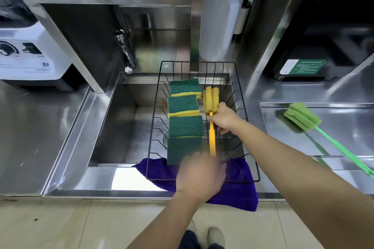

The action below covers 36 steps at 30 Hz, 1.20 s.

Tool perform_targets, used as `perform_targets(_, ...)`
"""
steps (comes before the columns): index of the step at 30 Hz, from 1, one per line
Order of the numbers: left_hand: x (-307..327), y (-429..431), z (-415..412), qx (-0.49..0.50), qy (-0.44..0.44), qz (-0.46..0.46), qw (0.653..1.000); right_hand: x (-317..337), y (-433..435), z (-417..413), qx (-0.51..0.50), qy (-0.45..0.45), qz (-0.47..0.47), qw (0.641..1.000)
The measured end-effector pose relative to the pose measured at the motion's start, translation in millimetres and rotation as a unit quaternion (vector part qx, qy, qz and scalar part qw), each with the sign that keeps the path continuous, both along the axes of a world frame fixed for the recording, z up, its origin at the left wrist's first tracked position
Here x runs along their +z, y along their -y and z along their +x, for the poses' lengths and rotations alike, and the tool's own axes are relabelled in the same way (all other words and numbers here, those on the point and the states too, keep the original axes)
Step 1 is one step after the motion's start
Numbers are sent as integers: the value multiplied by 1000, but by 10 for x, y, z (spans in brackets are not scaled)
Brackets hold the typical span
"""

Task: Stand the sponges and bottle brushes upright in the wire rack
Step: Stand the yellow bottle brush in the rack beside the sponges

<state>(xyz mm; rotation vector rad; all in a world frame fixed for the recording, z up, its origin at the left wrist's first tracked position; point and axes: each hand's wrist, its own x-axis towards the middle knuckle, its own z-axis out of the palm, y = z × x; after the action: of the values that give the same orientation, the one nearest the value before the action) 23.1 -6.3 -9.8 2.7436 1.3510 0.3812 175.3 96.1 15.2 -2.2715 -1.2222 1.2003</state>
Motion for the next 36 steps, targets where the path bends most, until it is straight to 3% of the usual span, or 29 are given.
perform_targets(4, 15, -1, 8, -3, -12, -21, 1000, 69, 15, 33, 6, -16, 15, 1000)
perform_targets(9, 73, 9, 92, -30, -6, -23, 999, 370, 124, 225, 65, 12, 146, 987)
perform_targets(15, 143, 138, 409, -87, -44, -55, 994, 405, 445, 988, -155, 142, 262, 942)
perform_targets(19, 179, 162, 530, -91, -72, -92, 989, 212, 812, 1454, -201, 293, 164, 920)
perform_targets(26, 152, 142, 580, -91, -144, -79, 982, -221, 1399, 1712, -207, 328, -5, 922)
perform_targets(29, 147, 148, 586, -85, -149, -76, 982, -302, 1510, 1745, -168, 374, -10, 912)
perform_targets(32, 155, 149, 576, -85, -149, -83, 982, -211, 1530, 1748, -175, 334, -4, 926)
perform_targets(36, 173, 140, 546, -97, -145, -99, 980, -6, 1378, 1674, -320, 207, 112, 918)
